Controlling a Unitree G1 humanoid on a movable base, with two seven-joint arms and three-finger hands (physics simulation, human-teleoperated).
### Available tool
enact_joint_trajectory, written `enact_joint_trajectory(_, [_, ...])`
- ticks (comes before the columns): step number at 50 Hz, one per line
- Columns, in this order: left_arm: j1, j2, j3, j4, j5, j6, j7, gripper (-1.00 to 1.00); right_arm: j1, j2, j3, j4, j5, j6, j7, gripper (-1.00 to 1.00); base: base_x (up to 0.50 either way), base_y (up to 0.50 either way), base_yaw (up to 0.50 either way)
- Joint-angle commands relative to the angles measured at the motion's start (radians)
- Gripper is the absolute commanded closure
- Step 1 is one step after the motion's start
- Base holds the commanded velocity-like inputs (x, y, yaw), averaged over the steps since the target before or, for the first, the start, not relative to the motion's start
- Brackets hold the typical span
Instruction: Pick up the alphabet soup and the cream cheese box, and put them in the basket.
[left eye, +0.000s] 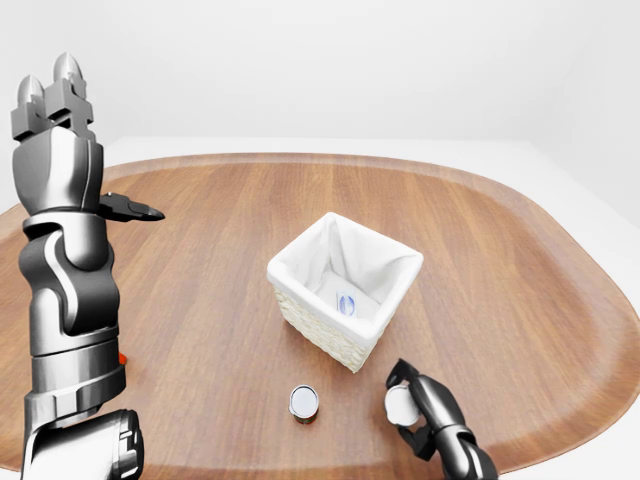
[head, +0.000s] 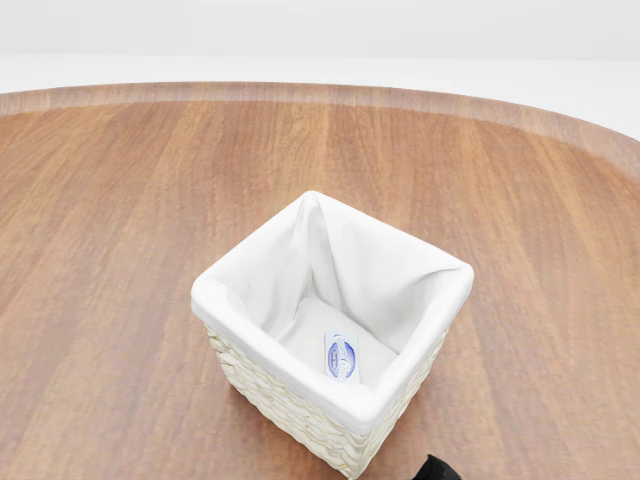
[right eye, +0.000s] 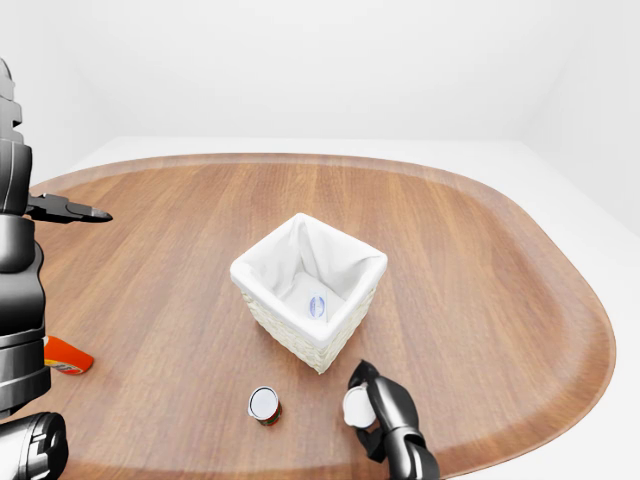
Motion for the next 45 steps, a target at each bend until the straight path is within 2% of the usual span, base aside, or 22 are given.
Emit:
enact_joint_trajectory(1, [0.0,0.0,0.0,-0.003,0.002,0.0,-0.006,-1.0,0.018,-0.002,-0.069,-0.043,0.019,0.0,0.017,1.0,0.0,0.0,0.0])
enact_joint_trajectory(5, [0.0,-0.001,0.0,0.006,0.001,0.0,0.0,-1.0,-0.004,0.003,-0.111,-0.026,0.031,0.0,-0.002,1.0,0.0,0.0,0.0])
enact_joint_trajectory(8, [-0.001,-0.001,-0.001,0.011,-0.001,0.0,0.002,-1.0,-0.032,0.012,-0.166,-0.038,0.095,0.0,-0.008,1.0,0.0,0.0,0.0])
enact_joint_trajectory(20, [-0.005,0.002,-0.003,0.014,0.0,0.0,-0.004,-1.0,-0.1,0.013,-0.274,-0.018,0.236,0.0,-0.043,1.0,0.0,0.0,0.0])
enact_joint_trajectory(26, [-0.006,0.001,-0.005,0.024,-0.002,0.0,0.003,-1.0,-0.11,0.02,-0.339,-0.087,0.313,0.0,-0.075,1.0,0.0,0.0,0.0])
enact_joint_trajectory(38, [-0.003,0.0,-0.004,0.013,-0.003,0.0,-0.001,-1.0,-0.134,0.018,-0.376,-0.12,0.324,0.0,-0.149,1.0,0.0,0.0,0.0])
enact_joint_trajectory(42, [0.0,0.0,-0.001,0.002,0.0,0.0,-0.007,-1.0,-0.136,0.021,-0.394,-0.195,0.348,0.0,-0.121,1.0,0.0,0.0,0.0])
enact_joint_trajectory(45, [-0.001,0.001,-0.001,-0.001,0.001,0.0,-0.012,-1.0,-0.134,0.024,-0.393,-0.264,0.312,0.0,-0.109,1.0,0.0,0.0,0.0])
